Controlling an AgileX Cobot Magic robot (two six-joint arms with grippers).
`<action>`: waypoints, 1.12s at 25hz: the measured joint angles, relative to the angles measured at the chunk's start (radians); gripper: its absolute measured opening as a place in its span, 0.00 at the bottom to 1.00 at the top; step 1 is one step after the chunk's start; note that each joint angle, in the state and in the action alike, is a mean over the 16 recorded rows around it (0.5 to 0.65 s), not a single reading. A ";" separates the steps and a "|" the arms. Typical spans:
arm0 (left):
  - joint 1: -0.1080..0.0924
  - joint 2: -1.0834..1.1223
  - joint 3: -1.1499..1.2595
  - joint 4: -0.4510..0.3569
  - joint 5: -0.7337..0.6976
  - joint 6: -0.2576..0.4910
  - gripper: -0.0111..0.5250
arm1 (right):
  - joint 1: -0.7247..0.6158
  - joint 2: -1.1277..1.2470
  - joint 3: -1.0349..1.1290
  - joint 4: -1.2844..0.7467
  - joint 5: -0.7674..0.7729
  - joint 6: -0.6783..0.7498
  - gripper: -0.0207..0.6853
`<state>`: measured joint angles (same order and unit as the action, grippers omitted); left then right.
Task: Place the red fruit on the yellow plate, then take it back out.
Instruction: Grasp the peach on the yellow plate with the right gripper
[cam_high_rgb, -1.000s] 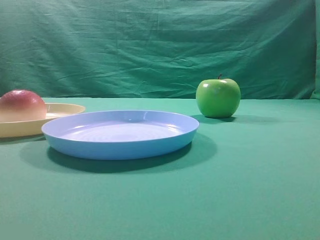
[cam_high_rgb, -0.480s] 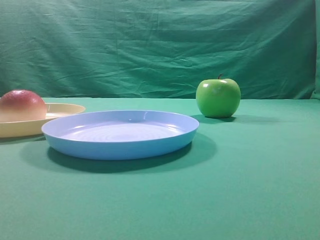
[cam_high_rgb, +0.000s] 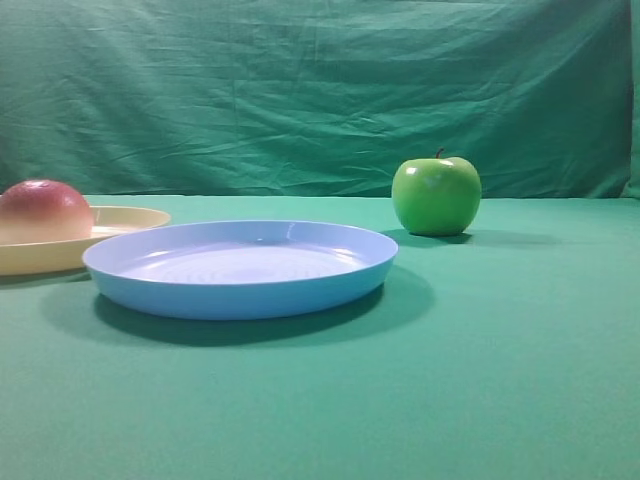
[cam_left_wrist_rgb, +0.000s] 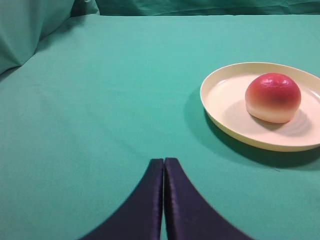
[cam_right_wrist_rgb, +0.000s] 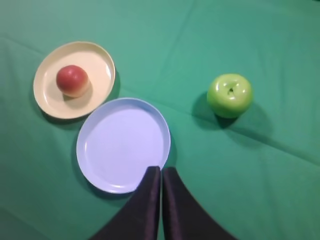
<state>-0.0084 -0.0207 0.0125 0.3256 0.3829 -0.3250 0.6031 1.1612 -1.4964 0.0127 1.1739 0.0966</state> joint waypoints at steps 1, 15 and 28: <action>0.000 0.000 0.000 0.000 0.000 0.000 0.02 | -0.005 -0.021 0.020 -0.006 -0.024 0.007 0.03; 0.000 0.000 0.000 0.000 0.000 0.000 0.02 | -0.255 -0.452 0.557 -0.030 -0.486 0.008 0.03; 0.000 0.000 0.000 0.000 0.000 0.000 0.02 | -0.532 -0.909 1.055 -0.029 -0.741 -0.110 0.03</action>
<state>-0.0084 -0.0207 0.0125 0.3256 0.3829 -0.3250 0.0715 0.2518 -0.4413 -0.0163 0.4326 -0.0138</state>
